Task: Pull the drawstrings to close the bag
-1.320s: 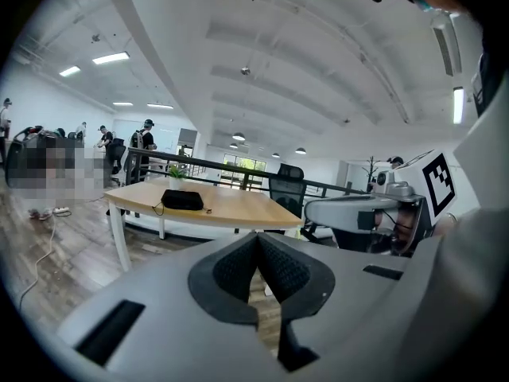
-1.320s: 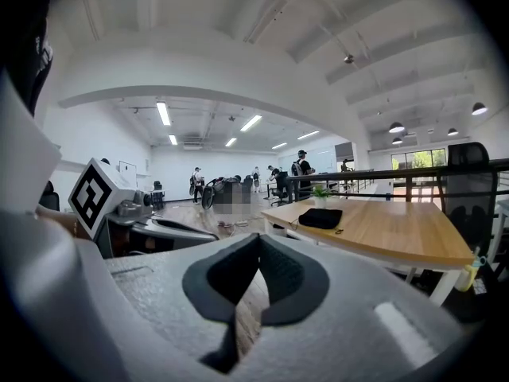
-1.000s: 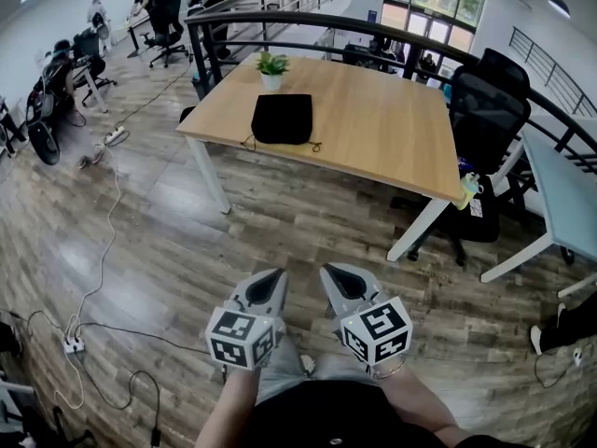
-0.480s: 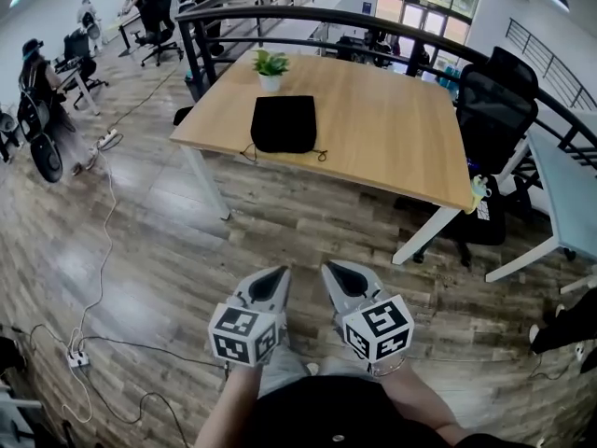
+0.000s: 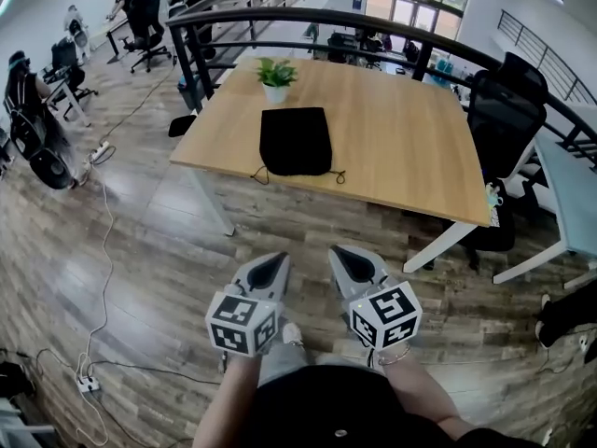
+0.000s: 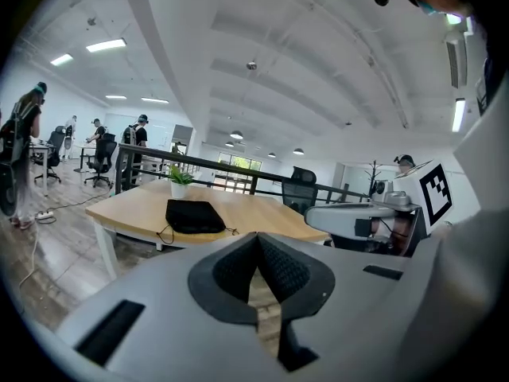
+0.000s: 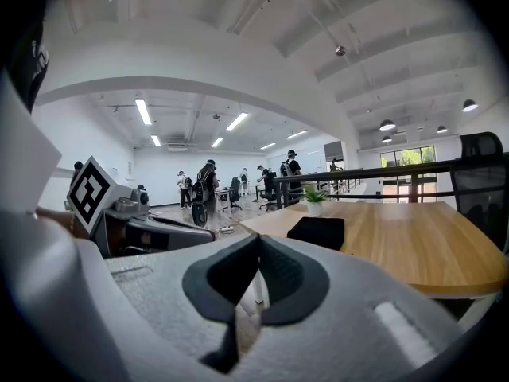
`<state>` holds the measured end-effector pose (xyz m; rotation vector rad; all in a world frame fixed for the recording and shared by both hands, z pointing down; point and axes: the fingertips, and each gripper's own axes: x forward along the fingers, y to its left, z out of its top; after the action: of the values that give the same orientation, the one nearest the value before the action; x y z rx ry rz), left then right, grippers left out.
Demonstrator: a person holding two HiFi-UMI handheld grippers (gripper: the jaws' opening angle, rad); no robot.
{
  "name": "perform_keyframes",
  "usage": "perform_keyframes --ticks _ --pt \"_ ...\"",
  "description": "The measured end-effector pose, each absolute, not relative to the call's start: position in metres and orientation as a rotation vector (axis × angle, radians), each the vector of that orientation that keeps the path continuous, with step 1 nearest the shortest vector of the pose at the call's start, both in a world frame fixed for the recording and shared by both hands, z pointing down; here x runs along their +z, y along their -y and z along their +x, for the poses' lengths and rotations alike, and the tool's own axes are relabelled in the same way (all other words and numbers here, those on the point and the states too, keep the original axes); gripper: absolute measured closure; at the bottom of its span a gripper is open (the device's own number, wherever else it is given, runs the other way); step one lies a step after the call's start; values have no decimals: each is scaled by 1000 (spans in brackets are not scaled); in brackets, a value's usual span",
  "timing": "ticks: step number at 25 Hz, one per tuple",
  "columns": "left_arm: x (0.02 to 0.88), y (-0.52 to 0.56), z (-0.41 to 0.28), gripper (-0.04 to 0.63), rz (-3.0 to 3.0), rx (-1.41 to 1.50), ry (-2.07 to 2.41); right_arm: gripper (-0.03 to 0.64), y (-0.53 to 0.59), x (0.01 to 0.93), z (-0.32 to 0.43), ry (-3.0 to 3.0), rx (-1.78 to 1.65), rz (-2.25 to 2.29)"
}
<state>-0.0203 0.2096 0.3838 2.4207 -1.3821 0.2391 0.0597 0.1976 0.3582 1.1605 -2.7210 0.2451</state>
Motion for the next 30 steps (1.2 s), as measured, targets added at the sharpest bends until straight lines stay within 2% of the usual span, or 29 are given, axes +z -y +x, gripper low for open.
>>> perform_keyframes --ticks 8,30 --pt "393 -155 -57 580 2438 258 1286 618 -145 365 23 2672 269 1230" --pt "418 -89 -65 580 2363 237 1196 618 -76 383 11 2620 321 1200"
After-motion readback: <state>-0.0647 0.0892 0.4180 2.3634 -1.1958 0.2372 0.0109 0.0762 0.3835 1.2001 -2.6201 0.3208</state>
